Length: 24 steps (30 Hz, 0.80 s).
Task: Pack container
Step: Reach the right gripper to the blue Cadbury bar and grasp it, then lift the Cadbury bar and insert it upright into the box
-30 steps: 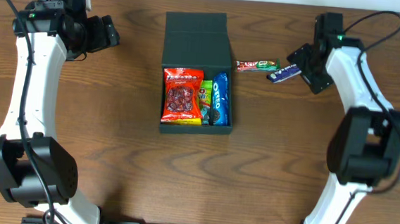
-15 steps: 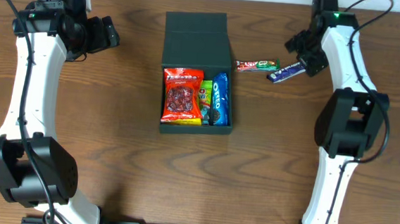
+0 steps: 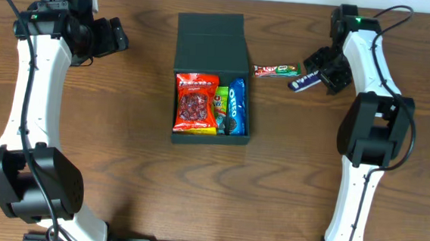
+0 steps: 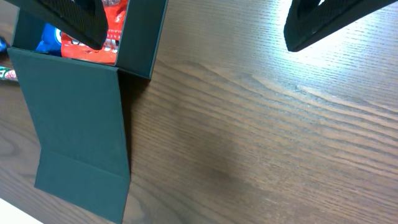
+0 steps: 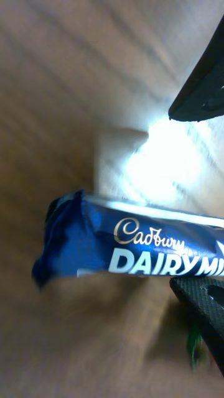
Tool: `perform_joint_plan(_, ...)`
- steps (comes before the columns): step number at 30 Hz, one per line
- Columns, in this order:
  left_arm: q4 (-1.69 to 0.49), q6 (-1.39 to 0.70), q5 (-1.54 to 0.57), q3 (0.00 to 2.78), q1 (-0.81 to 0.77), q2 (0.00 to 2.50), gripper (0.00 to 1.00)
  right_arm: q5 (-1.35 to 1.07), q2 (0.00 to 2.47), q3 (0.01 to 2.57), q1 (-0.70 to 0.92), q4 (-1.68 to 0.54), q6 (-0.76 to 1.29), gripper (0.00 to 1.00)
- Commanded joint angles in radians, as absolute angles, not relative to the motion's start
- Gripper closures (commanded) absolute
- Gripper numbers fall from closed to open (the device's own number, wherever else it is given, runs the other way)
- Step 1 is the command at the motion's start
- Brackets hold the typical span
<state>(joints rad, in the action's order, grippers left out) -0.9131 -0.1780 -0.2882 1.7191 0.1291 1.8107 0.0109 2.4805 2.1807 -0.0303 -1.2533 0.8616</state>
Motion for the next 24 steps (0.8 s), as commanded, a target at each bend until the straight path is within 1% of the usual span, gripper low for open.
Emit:
perform_joint_plan(1,-0.916,-0.16,-0.287,1.74,0.131,1.817,0.08,0.025,2.496,2.195,-0.06,-1.279,0.828,0.22)
perform_joint_plan(5,-0.916,-0.16,-0.288,1.74,0.131,1.817,0.08,0.026,2.496,2.195,-0.074,-1.302,0.812,0.26)
perform_joint_plan(6,-0.916,-0.16,-0.288,1.74,0.131,1.817,0.08,0.026,2.496,2.195,-0.073,-1.301,0.807,0.3)
perform_joint_plan(12,-0.918,-0.16,-0.288,1.74,0.131,1.817,0.08,0.026,2.497,2.195,-0.071,-1.272,0.807,0.58)
perform_joint_plan(14,-0.921,-0.16,-0.288,1.74,0.131,1.817,0.08,0.026,2.499,2.195,-0.071,-1.264,0.807,0.65)
perform_joint_plan(17,-0.924,-0.16,-0.288,1.74,0.131,1.817,0.08,0.026,2.503,2.195,-0.071,-1.264,0.807,0.68)
perform_joint_plan(24,-0.928,-0.161,-0.288,1.74,0.131,1.817,0.08,0.012,2.545,2.194,-0.072,-1.272,0.807,0.68)
